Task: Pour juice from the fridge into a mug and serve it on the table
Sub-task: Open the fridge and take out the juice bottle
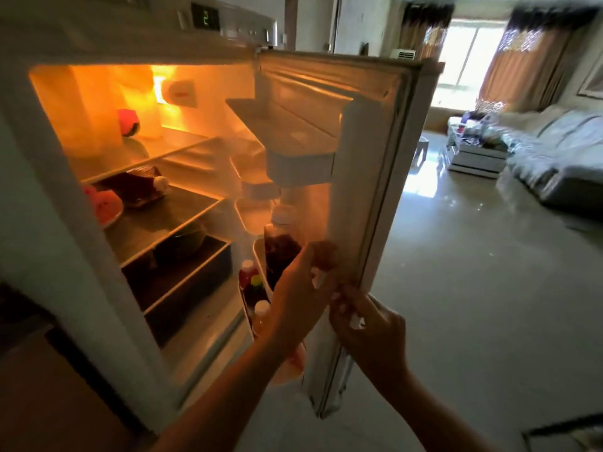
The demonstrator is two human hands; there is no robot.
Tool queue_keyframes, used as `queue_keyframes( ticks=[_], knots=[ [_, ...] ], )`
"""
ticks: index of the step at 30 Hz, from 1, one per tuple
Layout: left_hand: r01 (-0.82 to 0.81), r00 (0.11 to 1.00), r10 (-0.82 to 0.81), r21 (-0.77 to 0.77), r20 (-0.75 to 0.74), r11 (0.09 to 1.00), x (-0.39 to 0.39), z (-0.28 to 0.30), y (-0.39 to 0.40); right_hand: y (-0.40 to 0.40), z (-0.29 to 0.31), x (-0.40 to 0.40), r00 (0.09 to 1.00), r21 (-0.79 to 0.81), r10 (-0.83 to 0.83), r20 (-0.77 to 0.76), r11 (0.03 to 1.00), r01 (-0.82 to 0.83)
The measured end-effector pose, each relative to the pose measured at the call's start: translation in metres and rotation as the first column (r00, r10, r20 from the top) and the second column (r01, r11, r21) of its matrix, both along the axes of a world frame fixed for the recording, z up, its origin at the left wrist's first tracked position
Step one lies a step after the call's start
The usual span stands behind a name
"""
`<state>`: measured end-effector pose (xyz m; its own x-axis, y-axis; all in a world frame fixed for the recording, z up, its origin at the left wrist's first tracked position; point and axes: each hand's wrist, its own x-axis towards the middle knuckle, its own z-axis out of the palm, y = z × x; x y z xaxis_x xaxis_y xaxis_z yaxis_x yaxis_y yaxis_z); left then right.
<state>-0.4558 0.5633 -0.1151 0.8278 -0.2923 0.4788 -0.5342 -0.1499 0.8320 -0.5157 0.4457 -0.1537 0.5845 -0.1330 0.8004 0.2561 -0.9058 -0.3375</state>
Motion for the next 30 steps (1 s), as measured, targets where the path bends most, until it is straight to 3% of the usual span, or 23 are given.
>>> queue_keyframes(
  ticks=[4,6,8,10,13,16,19,22,25,30],
  knots=[
    [-0.388,0.906,0.388,-0.035,0.169,0.921,0.021,-0.005,-0.017,-0.035,0.001,0.014,0.997,0.075,0.023,-0.068,0.997,-0.018],
    [-0.455,0.879,0.455,-0.036,0.144,0.890,0.037,-0.004,-0.024,-0.052,0.004,0.024,0.991,0.185,0.040,-0.131,0.983,-0.015],
    [-0.363,0.932,0.362,0.040,0.026,0.931,0.054,-0.002,-0.036,-0.065,0.010,0.034,0.985,0.277,0.092,-0.147,0.960,-0.048],
    [-0.212,0.972,0.225,0.159,-0.072,0.964,0.067,0.001,-0.054,-0.073,0.019,0.043,0.988,0.261,0.125,-0.094,0.961,-0.097],
    [-0.213,0.973,0.229,0.286,-0.026,0.934,0.077,0.004,-0.081,-0.085,0.034,0.059,0.984,0.195,0.178,-0.028,0.966,-0.169],
    [-0.276,0.957,0.290,0.269,-0.013,0.923,0.085,0.003,-0.094,-0.106,0.047,0.074,0.988,0.136,0.148,0.039,0.979,-0.152],
    [-0.288,0.952,0.306,0.269,-0.027,0.919,0.093,0.005,-0.107,-0.134,0.065,0.086,0.973,0.033,-0.059,0.224,0.998,0.053],
    [-0.292,0.951,0.308,0.288,-0.012,0.912,0.098,0.009,-0.122,-0.168,0.093,0.104,0.915,0.156,-0.286,0.285,0.956,0.250],
    [-0.296,0.949,0.315,0.305,-0.014,0.905,0.100,0.009,-0.131,-0.191,0.112,0.117,0.950,0.268,-0.210,0.230,0.952,0.145],
    [-0.294,0.948,0.316,0.283,-0.037,0.913,0.101,0.011,-0.140,-0.204,0.108,0.121,0.966,0.274,-0.172,0.194,0.955,0.115]
  ],
)
